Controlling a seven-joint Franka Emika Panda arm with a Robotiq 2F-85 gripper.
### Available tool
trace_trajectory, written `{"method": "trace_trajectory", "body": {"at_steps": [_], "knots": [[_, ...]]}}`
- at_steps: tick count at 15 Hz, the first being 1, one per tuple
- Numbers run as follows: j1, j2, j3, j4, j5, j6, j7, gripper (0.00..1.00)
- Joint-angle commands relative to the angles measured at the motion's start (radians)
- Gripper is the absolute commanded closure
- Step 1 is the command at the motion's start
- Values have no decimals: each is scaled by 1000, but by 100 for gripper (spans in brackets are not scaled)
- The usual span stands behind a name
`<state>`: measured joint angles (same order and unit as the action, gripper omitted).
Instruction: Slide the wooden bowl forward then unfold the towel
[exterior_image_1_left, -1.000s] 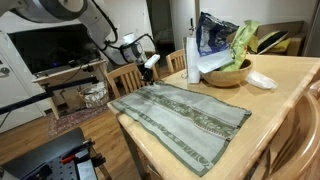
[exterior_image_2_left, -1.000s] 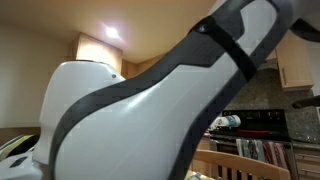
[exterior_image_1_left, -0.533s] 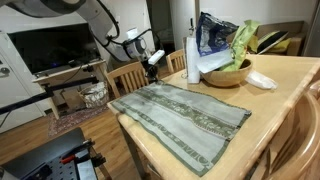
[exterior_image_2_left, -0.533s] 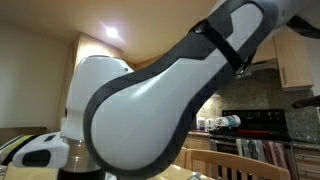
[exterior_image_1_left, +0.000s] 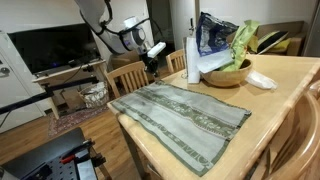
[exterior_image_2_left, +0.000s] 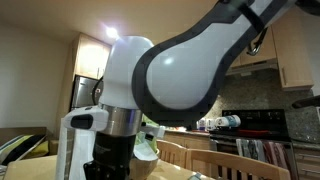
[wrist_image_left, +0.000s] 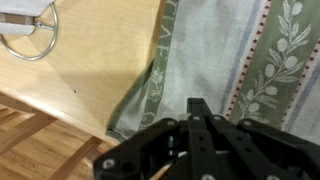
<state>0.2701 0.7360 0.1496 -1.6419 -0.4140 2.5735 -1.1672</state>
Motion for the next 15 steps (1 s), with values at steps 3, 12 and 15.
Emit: {"method": "trace_trajectory", "body": {"at_steps": [3,12,15], "knots": [[-47,-210,8,-279,1,45,62,96],[-91,-263,9,-370,1,7,99,96],[-91,-265,9,-372,1,7,99,96]]}}
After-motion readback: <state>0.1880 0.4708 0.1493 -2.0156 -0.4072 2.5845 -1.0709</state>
